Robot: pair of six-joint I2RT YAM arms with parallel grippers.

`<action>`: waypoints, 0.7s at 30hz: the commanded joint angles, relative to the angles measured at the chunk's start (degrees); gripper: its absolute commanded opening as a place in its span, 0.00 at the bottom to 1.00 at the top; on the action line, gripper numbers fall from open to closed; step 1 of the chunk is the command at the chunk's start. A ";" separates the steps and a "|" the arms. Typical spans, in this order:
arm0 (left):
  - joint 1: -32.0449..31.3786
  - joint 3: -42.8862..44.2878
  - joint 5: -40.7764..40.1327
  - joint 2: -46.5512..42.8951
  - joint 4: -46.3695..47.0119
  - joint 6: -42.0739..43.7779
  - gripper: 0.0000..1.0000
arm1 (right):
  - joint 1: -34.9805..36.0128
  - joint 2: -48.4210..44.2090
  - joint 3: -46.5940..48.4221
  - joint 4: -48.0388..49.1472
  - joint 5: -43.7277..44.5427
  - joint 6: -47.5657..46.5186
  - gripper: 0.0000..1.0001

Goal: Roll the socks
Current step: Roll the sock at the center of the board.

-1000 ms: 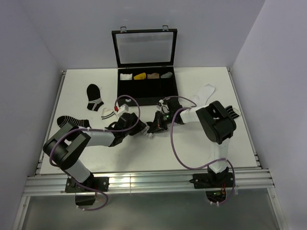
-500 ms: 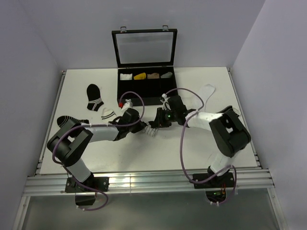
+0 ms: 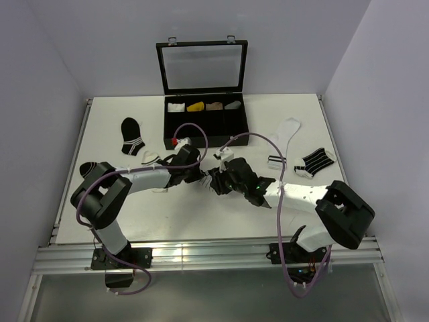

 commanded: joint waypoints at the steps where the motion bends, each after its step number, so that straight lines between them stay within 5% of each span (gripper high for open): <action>1: -0.29 2.47 1.18 1.32 -4.12 2.00 0.00 | 2.02 0.39 -0.83 5.06 5.80 -3.69 0.45; 21: -0.29 3.62 3.46 2.90 -4.56 2.53 0.00 | 6.24 13.22 7.78 -0.02 11.07 -6.69 0.48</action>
